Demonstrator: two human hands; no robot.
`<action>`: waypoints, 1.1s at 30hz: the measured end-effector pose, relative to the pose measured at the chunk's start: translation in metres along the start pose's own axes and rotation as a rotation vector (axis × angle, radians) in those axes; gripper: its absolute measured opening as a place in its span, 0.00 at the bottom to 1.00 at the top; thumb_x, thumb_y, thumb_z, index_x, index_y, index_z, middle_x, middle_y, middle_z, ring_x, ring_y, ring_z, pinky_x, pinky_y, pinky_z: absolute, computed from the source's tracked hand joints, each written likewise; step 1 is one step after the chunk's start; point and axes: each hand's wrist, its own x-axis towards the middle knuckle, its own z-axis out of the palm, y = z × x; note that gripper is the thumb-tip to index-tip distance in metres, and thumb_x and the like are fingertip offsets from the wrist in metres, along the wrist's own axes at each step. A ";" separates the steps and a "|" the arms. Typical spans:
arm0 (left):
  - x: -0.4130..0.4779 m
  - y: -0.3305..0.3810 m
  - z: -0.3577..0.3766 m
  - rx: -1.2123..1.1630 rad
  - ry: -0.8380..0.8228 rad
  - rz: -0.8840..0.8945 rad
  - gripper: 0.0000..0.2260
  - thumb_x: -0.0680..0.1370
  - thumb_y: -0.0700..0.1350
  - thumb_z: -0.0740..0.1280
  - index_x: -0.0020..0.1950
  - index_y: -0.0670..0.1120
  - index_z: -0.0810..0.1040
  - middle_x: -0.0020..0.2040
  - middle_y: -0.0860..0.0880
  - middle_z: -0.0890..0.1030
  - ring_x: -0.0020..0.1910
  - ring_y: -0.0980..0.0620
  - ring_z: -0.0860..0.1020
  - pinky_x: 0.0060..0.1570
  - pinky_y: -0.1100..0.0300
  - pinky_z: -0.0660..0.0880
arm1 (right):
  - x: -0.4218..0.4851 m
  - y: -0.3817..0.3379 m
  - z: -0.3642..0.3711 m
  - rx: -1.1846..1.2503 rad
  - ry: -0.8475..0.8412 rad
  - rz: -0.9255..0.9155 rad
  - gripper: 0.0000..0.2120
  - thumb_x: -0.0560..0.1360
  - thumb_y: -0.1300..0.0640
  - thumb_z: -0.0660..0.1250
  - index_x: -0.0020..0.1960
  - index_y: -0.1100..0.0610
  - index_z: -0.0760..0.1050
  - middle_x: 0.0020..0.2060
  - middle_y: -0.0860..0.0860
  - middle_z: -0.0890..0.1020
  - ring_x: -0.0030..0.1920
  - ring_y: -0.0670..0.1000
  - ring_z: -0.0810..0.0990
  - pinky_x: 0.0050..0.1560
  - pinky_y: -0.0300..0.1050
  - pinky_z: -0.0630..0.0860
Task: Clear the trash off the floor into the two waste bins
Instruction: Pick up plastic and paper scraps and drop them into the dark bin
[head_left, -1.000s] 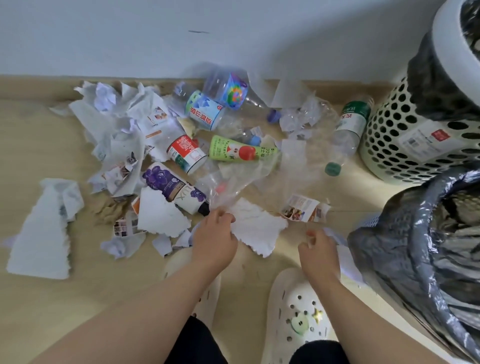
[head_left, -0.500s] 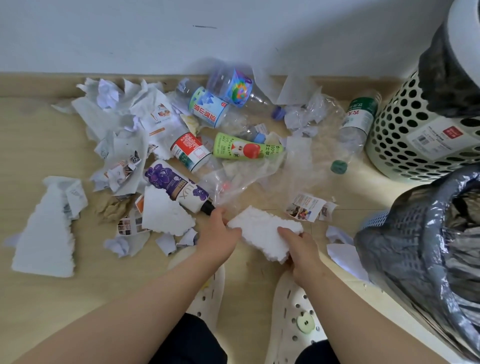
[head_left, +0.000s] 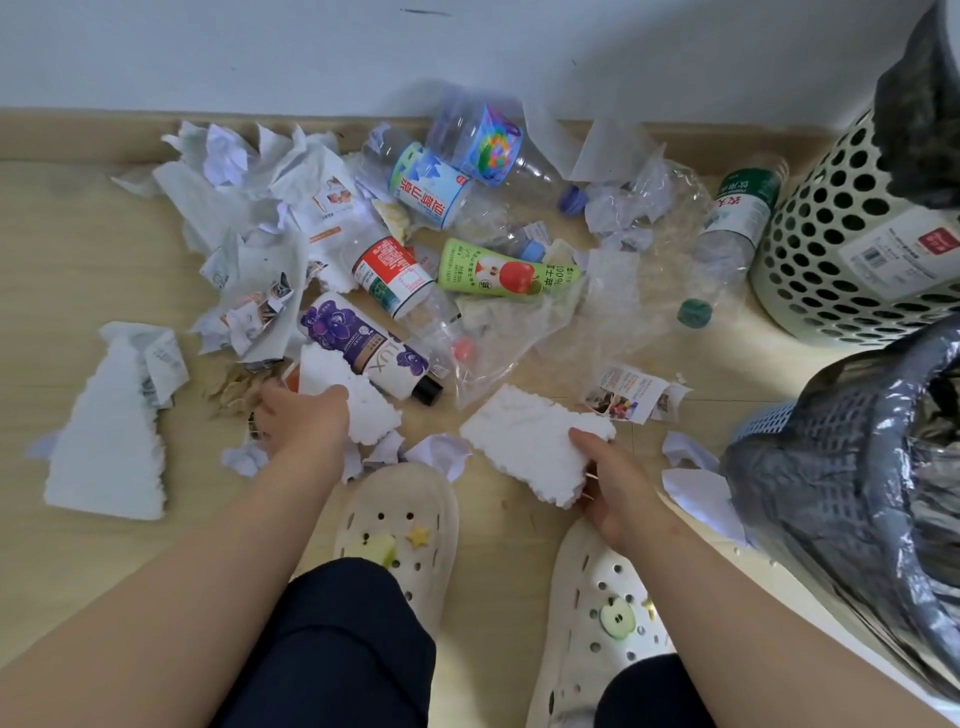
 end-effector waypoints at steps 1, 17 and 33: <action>0.001 -0.003 0.003 -0.030 -0.052 -0.018 0.33 0.74 0.45 0.66 0.75 0.49 0.54 0.73 0.45 0.62 0.68 0.40 0.65 0.63 0.43 0.68 | -0.001 0.000 0.001 -0.004 -0.011 0.006 0.09 0.78 0.59 0.63 0.57 0.56 0.72 0.45 0.51 0.80 0.41 0.51 0.78 0.34 0.43 0.72; -0.021 -0.010 -0.024 -0.411 -0.278 0.011 0.18 0.78 0.44 0.63 0.68 0.43 0.67 0.59 0.45 0.74 0.51 0.48 0.76 0.49 0.53 0.76 | -0.010 -0.008 0.016 0.070 -0.147 0.056 0.11 0.78 0.56 0.62 0.59 0.55 0.74 0.49 0.50 0.81 0.45 0.51 0.80 0.44 0.47 0.76; -0.041 -0.010 -0.011 -0.436 -0.546 -0.081 0.15 0.78 0.38 0.62 0.65 0.44 0.67 0.46 0.46 0.76 0.40 0.50 0.76 0.36 0.58 0.76 | -0.023 -0.023 0.036 0.379 -0.247 0.082 0.06 0.75 0.56 0.65 0.50 0.57 0.77 0.40 0.51 0.85 0.45 0.53 0.81 0.50 0.47 0.75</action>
